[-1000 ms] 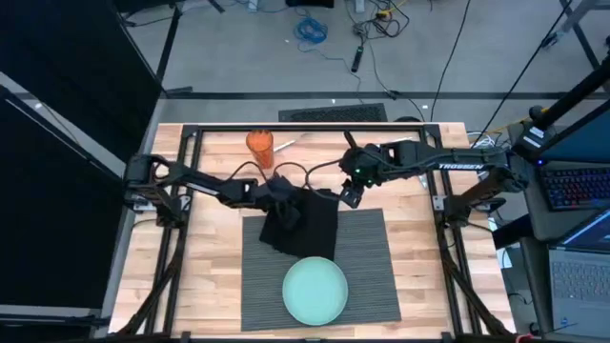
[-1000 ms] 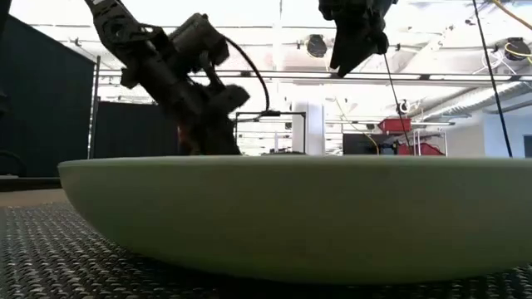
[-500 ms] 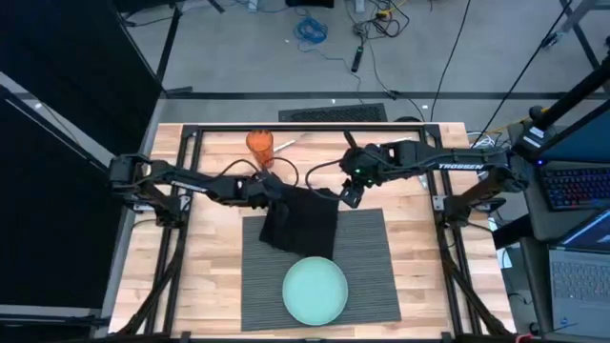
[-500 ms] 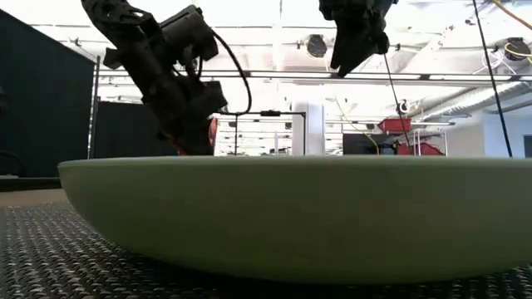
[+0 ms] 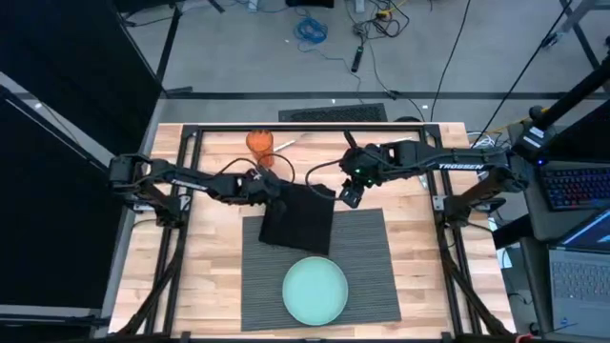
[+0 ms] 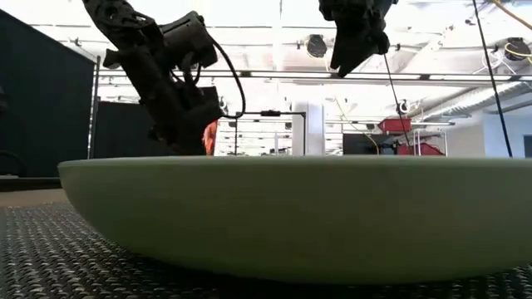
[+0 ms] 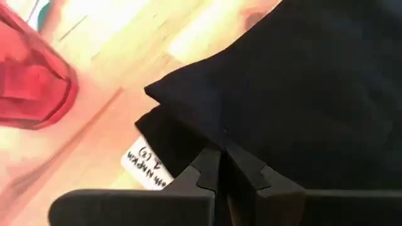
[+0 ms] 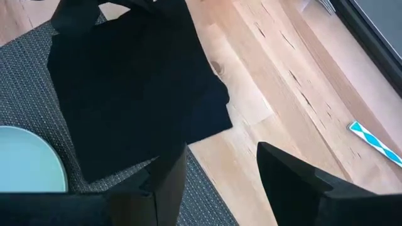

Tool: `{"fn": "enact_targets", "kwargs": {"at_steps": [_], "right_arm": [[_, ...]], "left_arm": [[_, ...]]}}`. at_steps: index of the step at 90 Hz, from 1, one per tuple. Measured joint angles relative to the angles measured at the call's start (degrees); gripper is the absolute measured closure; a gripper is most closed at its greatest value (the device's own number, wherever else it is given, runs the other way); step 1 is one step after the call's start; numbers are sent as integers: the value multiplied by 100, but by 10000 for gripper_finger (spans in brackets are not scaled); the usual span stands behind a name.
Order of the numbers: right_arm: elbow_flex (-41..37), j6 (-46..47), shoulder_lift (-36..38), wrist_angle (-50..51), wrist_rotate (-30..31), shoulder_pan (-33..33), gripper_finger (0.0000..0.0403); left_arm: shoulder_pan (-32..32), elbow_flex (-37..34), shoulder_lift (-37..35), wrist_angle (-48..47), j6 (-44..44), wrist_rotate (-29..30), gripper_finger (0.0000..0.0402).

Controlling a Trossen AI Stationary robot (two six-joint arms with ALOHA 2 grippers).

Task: Set table place
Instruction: Fold the black napkin

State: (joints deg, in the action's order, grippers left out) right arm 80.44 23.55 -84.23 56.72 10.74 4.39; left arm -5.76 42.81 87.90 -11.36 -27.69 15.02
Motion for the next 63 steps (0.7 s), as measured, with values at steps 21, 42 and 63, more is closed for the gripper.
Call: {"fn": "enact_targets", "kwargs": {"at_steps": [21, 42, 63], "right_arm": [[0, 0, 0, -1, 0, 1, 222], [0, 33, 0, -1, -22, -1, 222], [0, 83, 0, 12, -24, -1, 222]], "left_arm": [[0, 0, 0, 1, -34, -320, 402], [0, 160, 2, -737, -37, 234, 402], [0, 398, 2, -1042, 304, 367, 401]]}}
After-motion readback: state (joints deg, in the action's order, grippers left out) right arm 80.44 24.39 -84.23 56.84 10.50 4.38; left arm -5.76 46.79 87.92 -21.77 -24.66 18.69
